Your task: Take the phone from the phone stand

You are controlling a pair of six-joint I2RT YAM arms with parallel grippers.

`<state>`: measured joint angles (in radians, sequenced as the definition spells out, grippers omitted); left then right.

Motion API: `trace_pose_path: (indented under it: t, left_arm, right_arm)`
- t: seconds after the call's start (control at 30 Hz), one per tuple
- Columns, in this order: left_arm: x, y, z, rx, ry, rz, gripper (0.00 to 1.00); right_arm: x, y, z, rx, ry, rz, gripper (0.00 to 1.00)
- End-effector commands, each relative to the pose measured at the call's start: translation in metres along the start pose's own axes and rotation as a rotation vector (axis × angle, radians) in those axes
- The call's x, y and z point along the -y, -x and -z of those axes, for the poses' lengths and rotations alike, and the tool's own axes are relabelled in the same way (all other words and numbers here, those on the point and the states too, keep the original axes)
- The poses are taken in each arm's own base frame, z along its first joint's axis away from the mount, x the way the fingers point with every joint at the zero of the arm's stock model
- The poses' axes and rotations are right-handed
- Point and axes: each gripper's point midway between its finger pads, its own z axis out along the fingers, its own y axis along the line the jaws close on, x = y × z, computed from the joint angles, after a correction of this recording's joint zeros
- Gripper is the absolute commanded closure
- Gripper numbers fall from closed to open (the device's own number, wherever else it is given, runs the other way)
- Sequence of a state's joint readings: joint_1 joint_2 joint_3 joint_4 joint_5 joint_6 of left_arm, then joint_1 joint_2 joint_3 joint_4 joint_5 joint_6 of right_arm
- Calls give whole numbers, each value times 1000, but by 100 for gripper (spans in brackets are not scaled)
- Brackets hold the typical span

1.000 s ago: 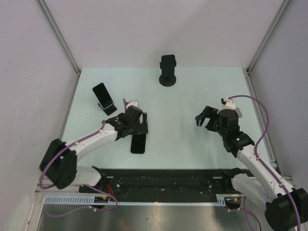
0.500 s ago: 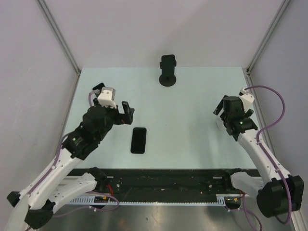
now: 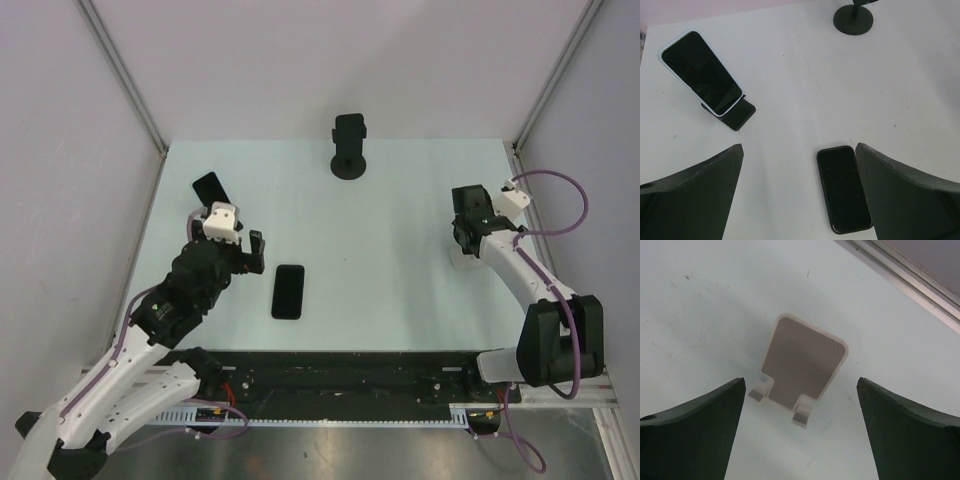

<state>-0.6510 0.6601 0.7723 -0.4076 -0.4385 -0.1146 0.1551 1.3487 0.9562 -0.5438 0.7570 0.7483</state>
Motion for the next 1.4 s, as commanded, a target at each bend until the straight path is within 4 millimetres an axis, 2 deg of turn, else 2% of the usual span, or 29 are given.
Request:
trace_pose_path:
  t: [0.0,0.2,0.43,0.73,0.93,0.97,1.03,1.07,1.1,1.13,1.23,1.33,1.37]
  left_arm:
    - [-1,14,3,52,-17,-3,0]
    - [2,13,4,55,-36,3,0]
    - [5,11,3,51,-48,3,0]
    - [6,10,2,46,-54,1,0]
    - [7,8,0,40,-53,-4,0]
    - [7,8,0,39,-53,-3,0]
    - [7,7,-1,38,-53,-4,0]
    - [7,7,-1,36,-53,-4,0]
    - [7,7,-2,35,-53,-6,0]
    - [7,6,-2,32,-52,-8,0]
    - [6,5,-3,28,-47,-12,0]
    - [7,3,-5,21,-45,-15,0]
    - [7,3,-4,23,-47,-15,0]
  right_arm:
    - [-1,34,-7,107,-81,-156,0]
    - [-1,23,-25,72,-129,-162,0]
    - [-1,21,-39,61,-162,-154,1]
    - [-5,12,-50,41,-168,-137,11]
    - [-10,12,-47,38,-149,-115,28]
    - [-11,13,-46,40,-141,-106,35]
    - [-20,16,-43,50,-108,-94,41]
    - [-22,18,-41,54,-89,-61,47]
    - [-32,22,-40,69,-53,-53,50]
    - [-38,23,-38,68,-24,-38,61]
    - [-60,29,-33,91,69,23,79]
    - [-79,35,-30,109,155,80,89]
    - [-84,37,-30,114,184,98,90]
